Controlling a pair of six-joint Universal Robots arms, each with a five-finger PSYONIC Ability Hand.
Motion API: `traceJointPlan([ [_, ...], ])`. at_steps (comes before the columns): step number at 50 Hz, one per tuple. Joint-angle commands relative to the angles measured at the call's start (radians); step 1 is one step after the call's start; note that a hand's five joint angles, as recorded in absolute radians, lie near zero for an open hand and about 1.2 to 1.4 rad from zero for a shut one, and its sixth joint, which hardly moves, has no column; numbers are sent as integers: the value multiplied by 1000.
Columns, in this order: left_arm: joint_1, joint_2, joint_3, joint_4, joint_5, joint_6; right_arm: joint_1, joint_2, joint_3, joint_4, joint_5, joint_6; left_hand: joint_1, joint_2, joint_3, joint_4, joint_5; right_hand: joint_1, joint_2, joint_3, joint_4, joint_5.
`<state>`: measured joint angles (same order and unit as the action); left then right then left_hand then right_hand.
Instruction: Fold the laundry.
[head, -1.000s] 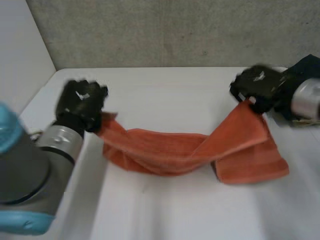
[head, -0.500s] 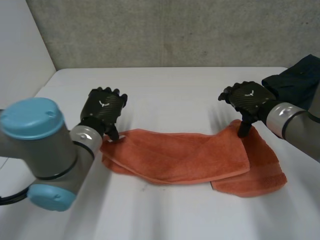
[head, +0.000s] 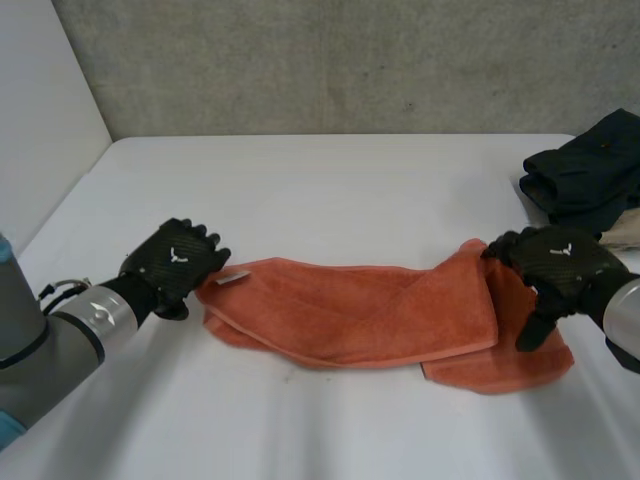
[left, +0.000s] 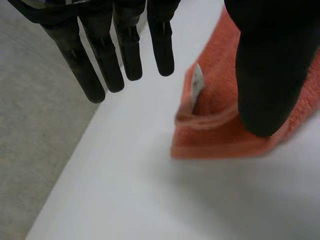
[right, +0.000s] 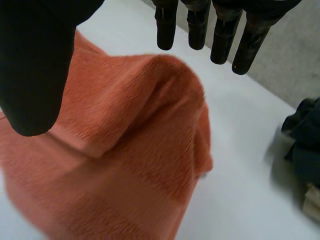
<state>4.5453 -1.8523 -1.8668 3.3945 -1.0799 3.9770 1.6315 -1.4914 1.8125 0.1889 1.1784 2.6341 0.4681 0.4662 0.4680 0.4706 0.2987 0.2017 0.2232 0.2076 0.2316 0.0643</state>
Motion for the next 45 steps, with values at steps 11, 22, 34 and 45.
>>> traceJointPlan([
  [11,-54,-225,126,106,-11,-7,-122,-3,154,-9,-11,0,491,493,491,488,485,139,117,133,109,102],
  [22,-54,-234,176,114,-67,-13,-122,-12,188,6,-16,-3,928,930,928,926,923,303,281,297,273,266],
  [34,-17,-154,184,114,-150,-22,-88,2,196,-28,-31,-3,928,930,928,926,923,157,135,151,127,120],
  [45,11,-140,195,114,-163,-24,53,128,173,-158,-19,-6,928,930,928,926,923,165,144,159,135,128],
])
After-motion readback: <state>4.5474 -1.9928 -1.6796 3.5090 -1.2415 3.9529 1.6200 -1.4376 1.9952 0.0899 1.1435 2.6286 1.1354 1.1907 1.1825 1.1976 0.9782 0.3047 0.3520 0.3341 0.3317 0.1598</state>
